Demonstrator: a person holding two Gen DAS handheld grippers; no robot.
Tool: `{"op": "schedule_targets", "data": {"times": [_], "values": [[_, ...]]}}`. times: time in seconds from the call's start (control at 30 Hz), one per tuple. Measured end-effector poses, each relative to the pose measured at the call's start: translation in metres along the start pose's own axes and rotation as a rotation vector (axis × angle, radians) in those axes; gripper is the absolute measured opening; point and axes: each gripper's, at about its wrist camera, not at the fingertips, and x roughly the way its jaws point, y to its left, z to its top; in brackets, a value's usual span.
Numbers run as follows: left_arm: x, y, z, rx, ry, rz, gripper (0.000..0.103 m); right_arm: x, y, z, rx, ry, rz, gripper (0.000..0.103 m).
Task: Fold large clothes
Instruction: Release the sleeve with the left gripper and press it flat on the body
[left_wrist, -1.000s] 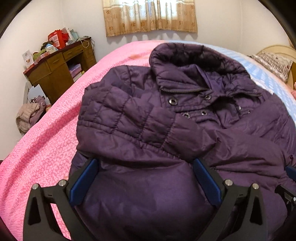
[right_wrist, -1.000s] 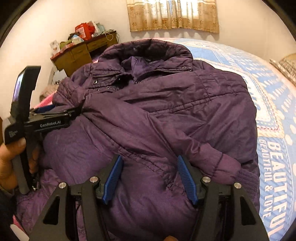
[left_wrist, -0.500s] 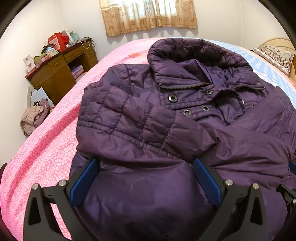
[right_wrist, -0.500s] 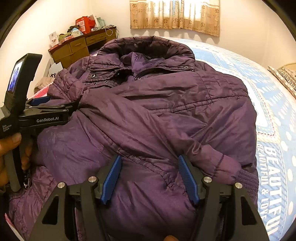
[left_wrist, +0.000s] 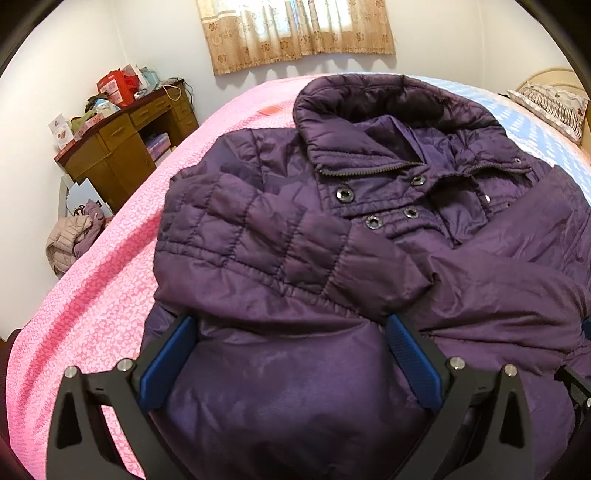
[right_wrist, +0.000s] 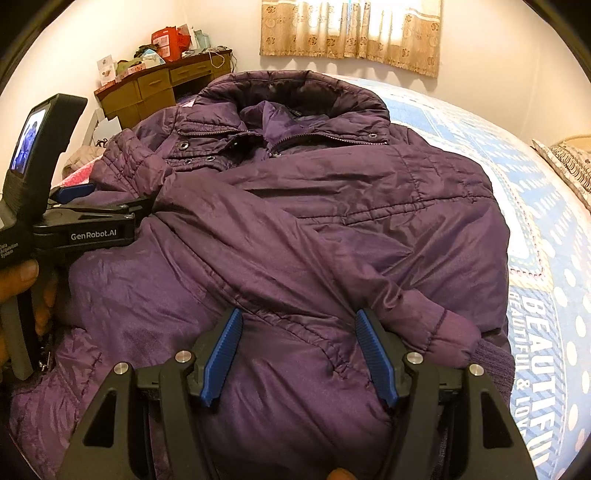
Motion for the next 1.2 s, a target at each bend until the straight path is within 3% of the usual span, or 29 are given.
{"op": "schedule_targets", "data": {"times": [1.2], "values": [[-0.002, -0.008, -0.002, 0.032, -0.014, 0.048, 0.103, 0.002, 0.006, 0.0, -0.031, -0.002, -0.057, 0.065]]}}
